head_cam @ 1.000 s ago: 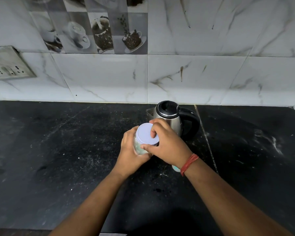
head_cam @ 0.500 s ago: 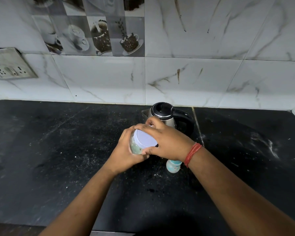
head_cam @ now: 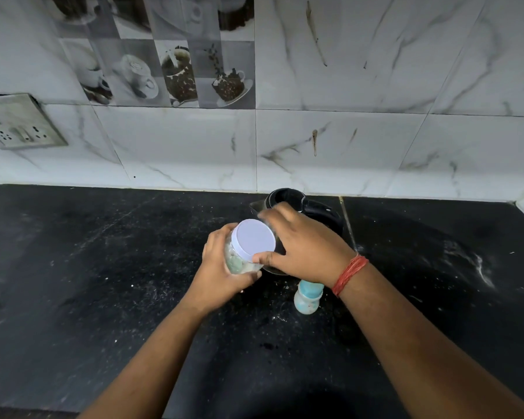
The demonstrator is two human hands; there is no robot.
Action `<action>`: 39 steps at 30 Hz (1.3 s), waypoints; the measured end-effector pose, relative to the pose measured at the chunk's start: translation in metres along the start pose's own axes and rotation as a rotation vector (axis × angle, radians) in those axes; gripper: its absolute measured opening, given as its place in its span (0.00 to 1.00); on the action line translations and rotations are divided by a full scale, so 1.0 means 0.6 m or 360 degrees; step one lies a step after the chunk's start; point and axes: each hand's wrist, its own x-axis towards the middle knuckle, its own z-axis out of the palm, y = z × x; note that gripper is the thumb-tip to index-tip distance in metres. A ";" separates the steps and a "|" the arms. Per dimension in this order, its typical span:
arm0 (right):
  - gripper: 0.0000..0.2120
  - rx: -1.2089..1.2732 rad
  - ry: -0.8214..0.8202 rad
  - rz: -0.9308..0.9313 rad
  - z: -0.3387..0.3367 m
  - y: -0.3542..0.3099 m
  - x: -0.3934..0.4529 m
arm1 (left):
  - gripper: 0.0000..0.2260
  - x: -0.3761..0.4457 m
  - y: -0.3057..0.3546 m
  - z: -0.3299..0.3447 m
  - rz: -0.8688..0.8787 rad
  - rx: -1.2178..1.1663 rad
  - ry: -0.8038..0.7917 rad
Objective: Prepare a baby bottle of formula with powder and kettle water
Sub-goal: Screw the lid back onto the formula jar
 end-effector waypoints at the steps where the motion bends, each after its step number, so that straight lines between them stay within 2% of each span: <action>1: 0.35 0.0108 -0.0066 -0.0132 -0.002 0.006 0.001 | 0.40 0.001 0.003 -0.002 0.0004 -0.0003 -0.0050; 3: 0.37 0.0160 -0.0200 -0.0263 -0.004 0.013 0.003 | 0.40 0.002 0.009 -0.003 -0.0007 -0.0007 -0.0135; 8: 0.39 0.0088 -0.0108 -0.0038 0.007 0.005 0.004 | 0.40 0.004 0.019 0.001 0.0065 0.0044 -0.0140; 12: 0.39 0.0060 -0.0125 -0.0013 0.011 0.000 0.003 | 0.40 0.002 0.022 -0.007 0.0031 0.0006 -0.0163; 18: 0.40 -0.0142 0.0013 -0.0140 0.001 -0.005 0.014 | 0.42 0.009 0.051 -0.028 -0.0051 -0.0205 -0.0526; 24: 0.38 -0.0169 0.0299 0.0004 0.014 -0.015 0.025 | 0.37 0.006 0.086 -0.011 -0.0055 -0.0181 -0.0228; 29: 0.38 -0.0164 0.0305 0.0199 0.024 -0.031 0.030 | 0.33 0.005 0.072 -0.001 -0.0068 -0.0143 -0.0066; 36: 0.39 -0.0179 0.0307 0.0480 0.045 -0.054 0.040 | 0.29 -0.002 0.059 0.006 -0.0082 -0.0167 0.0027; 39: 0.37 -0.0056 0.0325 0.0537 0.050 -0.055 0.039 | 0.28 0.002 0.051 0.005 -0.0023 -0.0209 0.0034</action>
